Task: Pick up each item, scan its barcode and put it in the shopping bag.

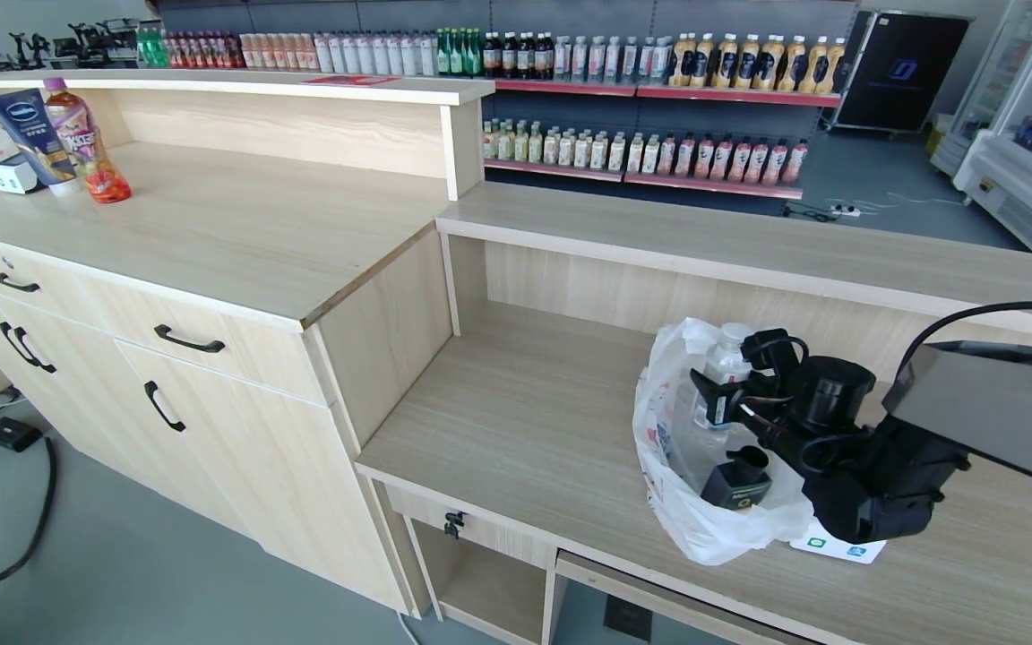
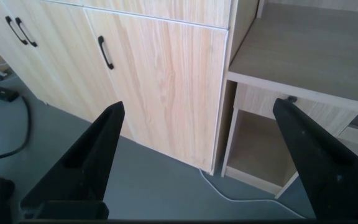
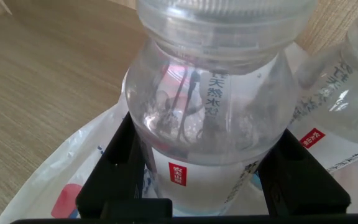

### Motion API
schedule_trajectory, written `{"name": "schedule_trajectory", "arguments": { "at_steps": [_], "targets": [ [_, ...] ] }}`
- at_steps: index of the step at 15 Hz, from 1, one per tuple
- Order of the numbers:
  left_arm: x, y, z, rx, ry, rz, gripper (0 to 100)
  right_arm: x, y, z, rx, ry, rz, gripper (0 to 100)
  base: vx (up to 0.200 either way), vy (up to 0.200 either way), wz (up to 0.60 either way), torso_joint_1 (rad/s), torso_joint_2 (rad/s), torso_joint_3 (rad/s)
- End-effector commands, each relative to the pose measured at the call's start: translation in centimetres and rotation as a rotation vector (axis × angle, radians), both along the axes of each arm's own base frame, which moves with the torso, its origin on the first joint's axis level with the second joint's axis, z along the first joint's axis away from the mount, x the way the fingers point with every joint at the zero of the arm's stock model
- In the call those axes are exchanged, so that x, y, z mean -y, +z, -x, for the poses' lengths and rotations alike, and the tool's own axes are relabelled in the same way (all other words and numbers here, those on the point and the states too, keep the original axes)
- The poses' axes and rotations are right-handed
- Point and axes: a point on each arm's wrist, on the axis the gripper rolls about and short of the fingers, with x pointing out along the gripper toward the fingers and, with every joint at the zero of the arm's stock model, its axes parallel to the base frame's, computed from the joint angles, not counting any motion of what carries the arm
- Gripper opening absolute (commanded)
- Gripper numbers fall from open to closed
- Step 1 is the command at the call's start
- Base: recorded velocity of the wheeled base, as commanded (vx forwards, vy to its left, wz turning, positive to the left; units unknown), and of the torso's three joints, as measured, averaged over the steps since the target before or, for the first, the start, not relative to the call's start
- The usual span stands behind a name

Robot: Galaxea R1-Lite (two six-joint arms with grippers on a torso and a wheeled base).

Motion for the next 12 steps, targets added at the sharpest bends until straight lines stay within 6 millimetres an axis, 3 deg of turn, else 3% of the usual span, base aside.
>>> {"name": "schedule_trajectory", "arguments": {
  "at_steps": [1,8,12],
  "targets": [
    [0.0,0.0,0.0,0.000,0.001,0.000,100,0.6,0.3,-0.1,0.016,0.000,0.004,0,0.000,0.000,0.00,0.000,0.00,0.000],
    [0.0,0.0,0.0,0.000,0.001,0.000,100,3.6,-0.3,-0.7,0.010,-0.006,0.013,0,0.000,0.000,0.00,0.000,0.00,0.000],
    [0.0,0.0,0.0,0.000,0.001,0.000,100,4.0,-0.8,-0.5,-0.005,-0.013,0.022,0,0.000,0.000,0.00,0.000,0.00,0.000]
  ]
}}
